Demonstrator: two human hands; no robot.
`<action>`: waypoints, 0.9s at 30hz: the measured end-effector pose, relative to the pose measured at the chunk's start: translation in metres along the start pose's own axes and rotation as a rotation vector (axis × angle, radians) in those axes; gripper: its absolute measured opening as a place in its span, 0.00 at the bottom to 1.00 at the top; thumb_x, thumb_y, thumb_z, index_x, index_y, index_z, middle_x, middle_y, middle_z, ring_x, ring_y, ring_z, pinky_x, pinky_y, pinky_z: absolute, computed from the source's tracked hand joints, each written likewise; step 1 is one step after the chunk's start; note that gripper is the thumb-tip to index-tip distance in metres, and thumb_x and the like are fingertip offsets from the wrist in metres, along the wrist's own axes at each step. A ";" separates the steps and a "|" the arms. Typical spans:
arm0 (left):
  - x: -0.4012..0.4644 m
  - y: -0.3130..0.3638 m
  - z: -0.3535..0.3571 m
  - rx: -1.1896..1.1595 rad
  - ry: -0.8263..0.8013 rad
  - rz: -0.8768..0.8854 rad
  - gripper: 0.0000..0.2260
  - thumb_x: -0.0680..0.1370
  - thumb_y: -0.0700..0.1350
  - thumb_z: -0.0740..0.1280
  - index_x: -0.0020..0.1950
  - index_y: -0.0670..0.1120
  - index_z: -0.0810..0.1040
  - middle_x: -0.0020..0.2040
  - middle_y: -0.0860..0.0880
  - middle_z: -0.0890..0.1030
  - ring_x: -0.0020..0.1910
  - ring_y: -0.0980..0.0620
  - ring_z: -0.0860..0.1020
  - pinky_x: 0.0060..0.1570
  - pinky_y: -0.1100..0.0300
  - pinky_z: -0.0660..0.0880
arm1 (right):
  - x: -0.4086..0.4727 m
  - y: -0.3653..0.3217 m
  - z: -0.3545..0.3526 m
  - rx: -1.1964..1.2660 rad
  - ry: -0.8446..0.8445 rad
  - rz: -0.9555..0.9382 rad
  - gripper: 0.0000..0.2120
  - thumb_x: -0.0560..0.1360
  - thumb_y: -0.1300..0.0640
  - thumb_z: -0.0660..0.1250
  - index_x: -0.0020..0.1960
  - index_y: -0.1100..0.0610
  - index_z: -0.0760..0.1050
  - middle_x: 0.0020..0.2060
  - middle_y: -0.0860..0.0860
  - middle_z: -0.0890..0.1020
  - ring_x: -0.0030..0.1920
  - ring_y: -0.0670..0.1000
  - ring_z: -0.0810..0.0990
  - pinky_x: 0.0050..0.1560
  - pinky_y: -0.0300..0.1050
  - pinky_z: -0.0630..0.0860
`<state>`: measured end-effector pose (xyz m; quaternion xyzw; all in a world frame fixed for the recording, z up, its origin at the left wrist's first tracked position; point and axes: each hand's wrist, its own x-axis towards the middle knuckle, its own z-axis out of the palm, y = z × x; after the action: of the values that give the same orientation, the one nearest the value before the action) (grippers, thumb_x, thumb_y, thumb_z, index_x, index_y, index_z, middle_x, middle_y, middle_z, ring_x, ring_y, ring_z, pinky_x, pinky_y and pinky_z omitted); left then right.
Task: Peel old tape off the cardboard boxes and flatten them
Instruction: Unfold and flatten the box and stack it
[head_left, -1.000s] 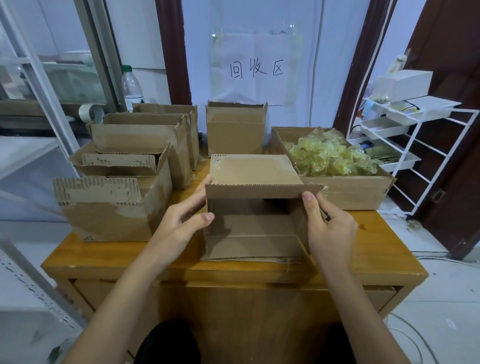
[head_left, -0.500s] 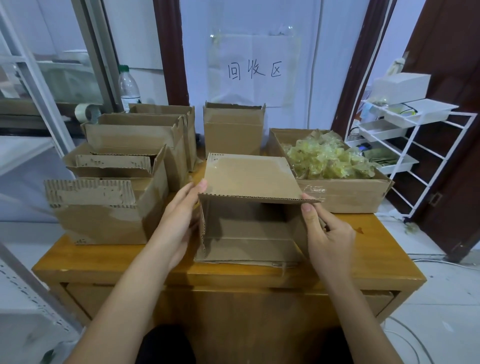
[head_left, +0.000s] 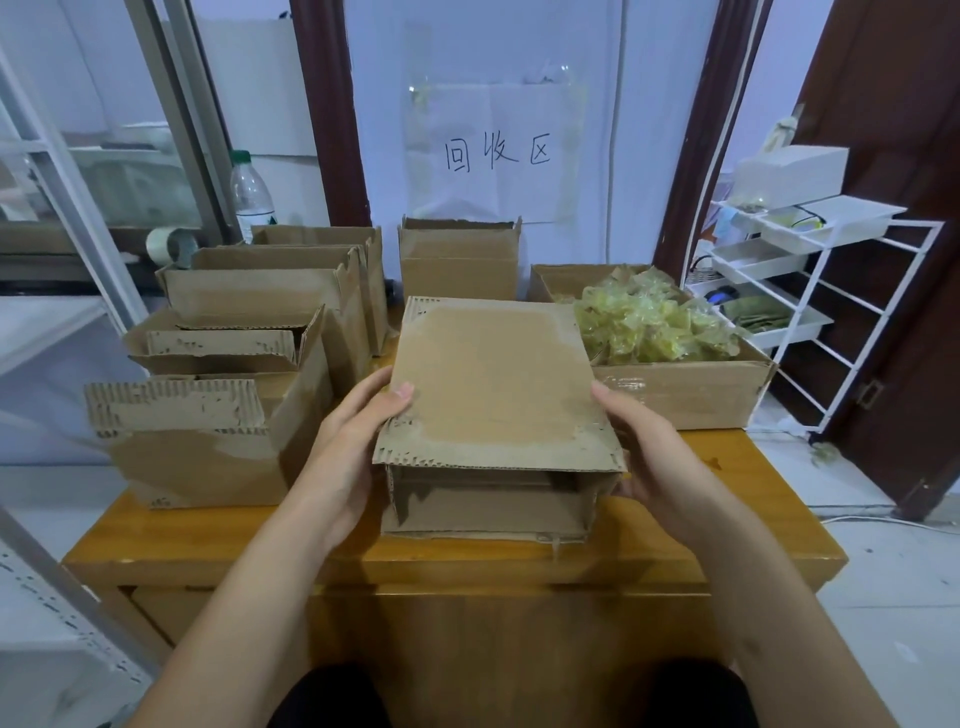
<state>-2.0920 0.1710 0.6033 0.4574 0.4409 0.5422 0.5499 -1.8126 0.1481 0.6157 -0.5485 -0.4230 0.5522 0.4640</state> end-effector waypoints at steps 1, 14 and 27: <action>0.000 0.001 -0.001 0.008 -0.003 -0.004 0.24 0.77 0.55 0.72 0.72 0.55 0.77 0.60 0.49 0.86 0.59 0.49 0.84 0.54 0.54 0.78 | 0.002 -0.003 -0.001 -0.027 -0.041 0.024 0.23 0.77 0.36 0.69 0.67 0.46 0.79 0.58 0.48 0.86 0.60 0.54 0.84 0.62 0.59 0.81; 0.015 -0.009 -0.013 0.136 0.031 -0.220 0.47 0.62 0.69 0.80 0.75 0.49 0.73 0.61 0.48 0.85 0.62 0.46 0.81 0.61 0.52 0.77 | 0.009 -0.002 -0.004 0.077 -0.060 0.092 0.19 0.76 0.47 0.72 0.62 0.58 0.83 0.50 0.55 0.87 0.48 0.53 0.83 0.44 0.45 0.78; 0.006 0.003 -0.009 0.044 0.020 -0.123 0.49 0.63 0.64 0.81 0.80 0.53 0.65 0.62 0.46 0.83 0.61 0.45 0.81 0.56 0.52 0.77 | 0.011 -0.007 -0.022 0.061 -0.174 0.043 0.17 0.78 0.49 0.70 0.62 0.57 0.82 0.50 0.53 0.88 0.46 0.51 0.86 0.45 0.45 0.78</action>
<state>-2.1014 0.1768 0.6048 0.4359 0.4853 0.5020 0.5678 -1.7899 0.1597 0.6191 -0.4930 -0.4330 0.6201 0.4301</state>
